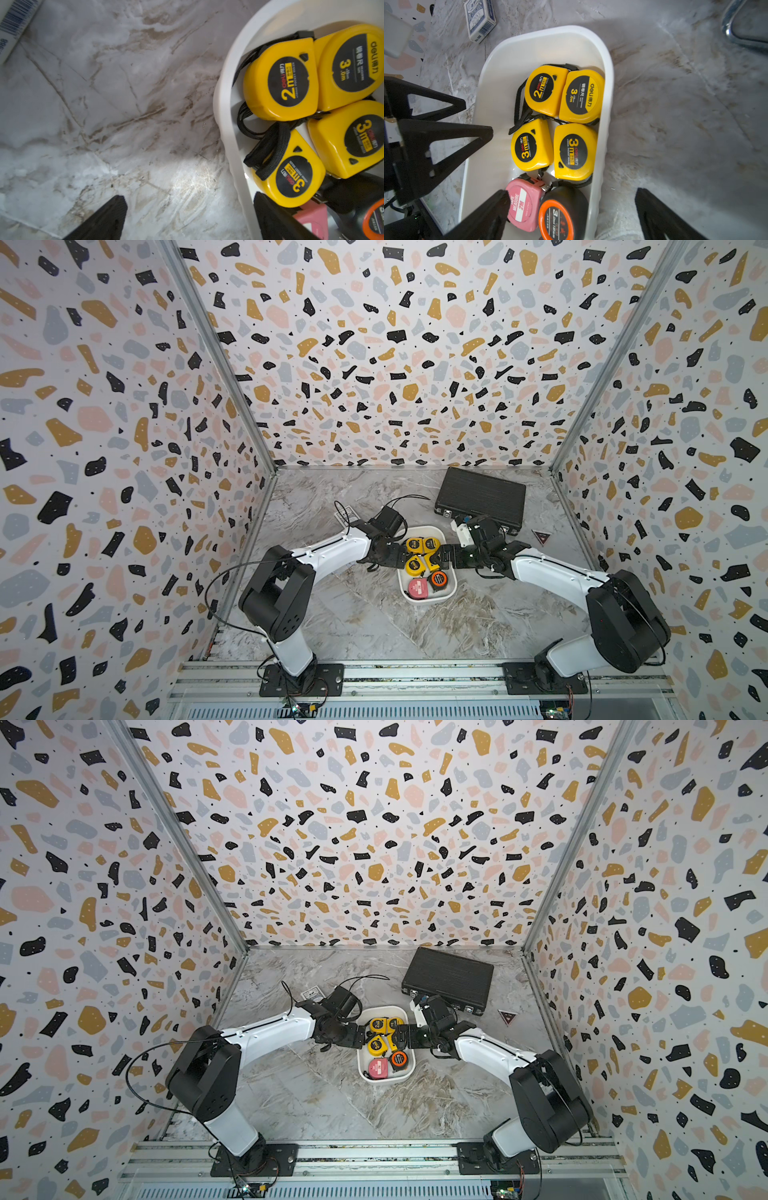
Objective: Take the tape measure out of the storage box
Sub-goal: Move the storage box to the center of the board.
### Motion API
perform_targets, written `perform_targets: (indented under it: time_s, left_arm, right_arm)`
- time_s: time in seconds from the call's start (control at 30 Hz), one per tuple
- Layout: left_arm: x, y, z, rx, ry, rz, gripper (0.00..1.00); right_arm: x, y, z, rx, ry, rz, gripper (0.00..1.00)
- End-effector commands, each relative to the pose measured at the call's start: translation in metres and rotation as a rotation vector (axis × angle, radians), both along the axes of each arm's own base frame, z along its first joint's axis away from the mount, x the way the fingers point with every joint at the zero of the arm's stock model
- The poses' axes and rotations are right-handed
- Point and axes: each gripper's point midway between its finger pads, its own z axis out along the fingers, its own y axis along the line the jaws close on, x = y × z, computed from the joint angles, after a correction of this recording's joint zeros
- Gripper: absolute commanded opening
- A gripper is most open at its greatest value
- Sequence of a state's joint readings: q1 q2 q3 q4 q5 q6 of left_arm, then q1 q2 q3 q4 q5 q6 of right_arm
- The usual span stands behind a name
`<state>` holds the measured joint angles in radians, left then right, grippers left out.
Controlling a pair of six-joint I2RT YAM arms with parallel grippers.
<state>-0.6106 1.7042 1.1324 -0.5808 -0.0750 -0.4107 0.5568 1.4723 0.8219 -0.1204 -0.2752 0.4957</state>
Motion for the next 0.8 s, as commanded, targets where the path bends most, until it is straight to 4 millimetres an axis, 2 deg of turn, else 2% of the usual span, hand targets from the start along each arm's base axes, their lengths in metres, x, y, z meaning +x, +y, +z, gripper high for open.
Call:
perform_targets:
  time_s: [0.0, 0.2, 0.37, 0.43, 0.53, 0.67, 0.77]
  left_arm:
    - [-0.008, 0.022, -0.003, 0.131, 0.028, -0.038, 1.00]
    - [-0.004, 0.046, -0.006, 0.190, 0.042, -0.033, 1.00]
    - [0.008, 0.078, -0.002, 0.235, 0.036, 0.001, 1.00]
    - [0.013, 0.084, 0.002, 0.221, 0.032, 0.007, 1.00]
    - [0.015, 0.075, 0.017, 0.177, 0.023, -0.001, 1.00]
    - [0.008, 0.045, 0.042, 0.060, -0.003, 0.005, 1.00]
    - [-0.002, 0.024, 0.054, 0.000, 0.000, 0.012, 0.99]
  right_arm:
    - [0.004, -0.003, 0.018, 0.000, -0.062, -0.005, 0.99]
    - [0.006, -0.002, 0.018, 0.002, -0.061, -0.007, 0.99]
    - [0.008, 0.001, 0.019, 0.015, -0.052, -0.006, 0.99]
    - [0.008, 0.004, 0.018, 0.018, -0.045, 0.008, 0.99]
    - [0.007, 0.006, 0.017, 0.014, -0.029, 0.027, 0.99]
    - [0.007, 0.007, 0.018, 0.002, -0.027, 0.041, 0.99]
    - [0.007, 0.003, 0.019, -0.020, -0.030, 0.044, 0.98]
